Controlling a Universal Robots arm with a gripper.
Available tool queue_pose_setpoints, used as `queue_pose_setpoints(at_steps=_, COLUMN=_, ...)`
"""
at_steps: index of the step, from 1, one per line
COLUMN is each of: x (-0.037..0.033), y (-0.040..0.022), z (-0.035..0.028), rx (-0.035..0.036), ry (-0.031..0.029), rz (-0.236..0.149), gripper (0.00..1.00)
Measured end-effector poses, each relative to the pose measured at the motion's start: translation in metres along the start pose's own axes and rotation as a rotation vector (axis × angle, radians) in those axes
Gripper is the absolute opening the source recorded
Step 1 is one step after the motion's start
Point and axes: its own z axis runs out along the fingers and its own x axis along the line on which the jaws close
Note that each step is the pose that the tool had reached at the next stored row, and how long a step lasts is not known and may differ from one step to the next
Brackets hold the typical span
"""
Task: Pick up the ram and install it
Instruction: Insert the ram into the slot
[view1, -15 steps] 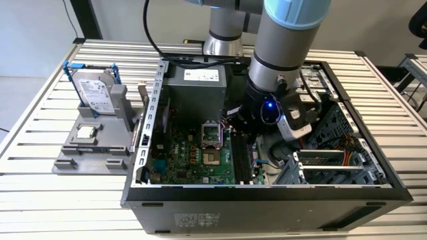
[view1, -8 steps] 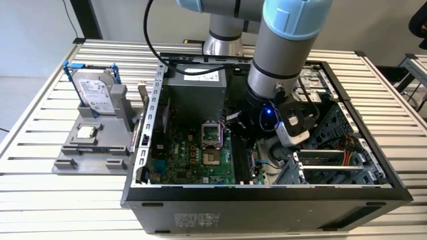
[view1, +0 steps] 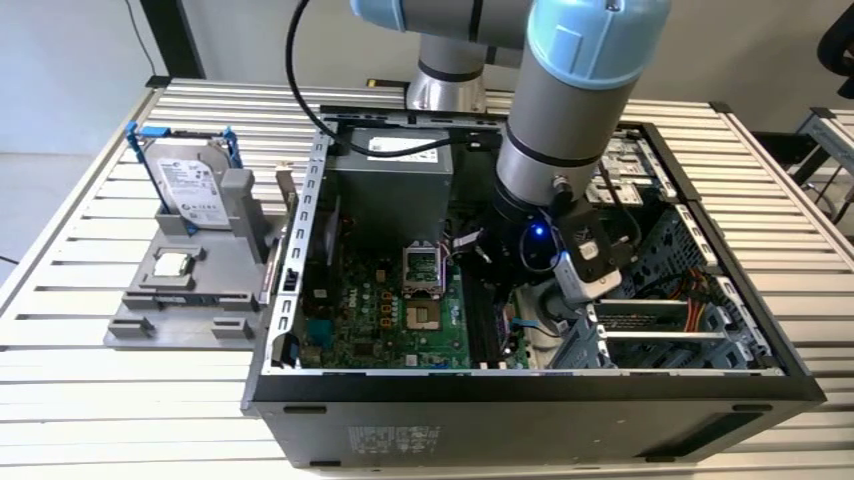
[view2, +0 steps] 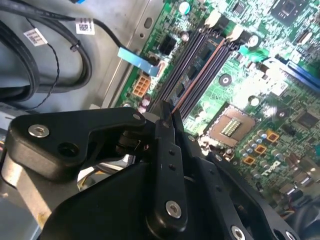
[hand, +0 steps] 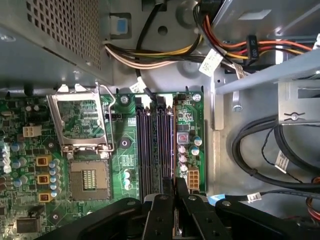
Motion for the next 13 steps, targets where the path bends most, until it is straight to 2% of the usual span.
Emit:
queue_pose_setpoints(at_steps=3, x=-0.0001, y=-0.0015, z=0.0008, rx=-0.0003, ry=0.0, rz=-0.007, gripper=0.0)
queue_pose_setpoints(at_steps=5, x=-0.0001, y=-0.0015, z=0.0034, rx=-0.0005, ry=0.0, rz=-0.019, gripper=0.0)
queue_pose_setpoints(at_steps=13, x=-0.0033, y=-0.0001, z=0.0078, rx=-0.0003, ry=0.0001, rz=-0.019, gripper=0.0)
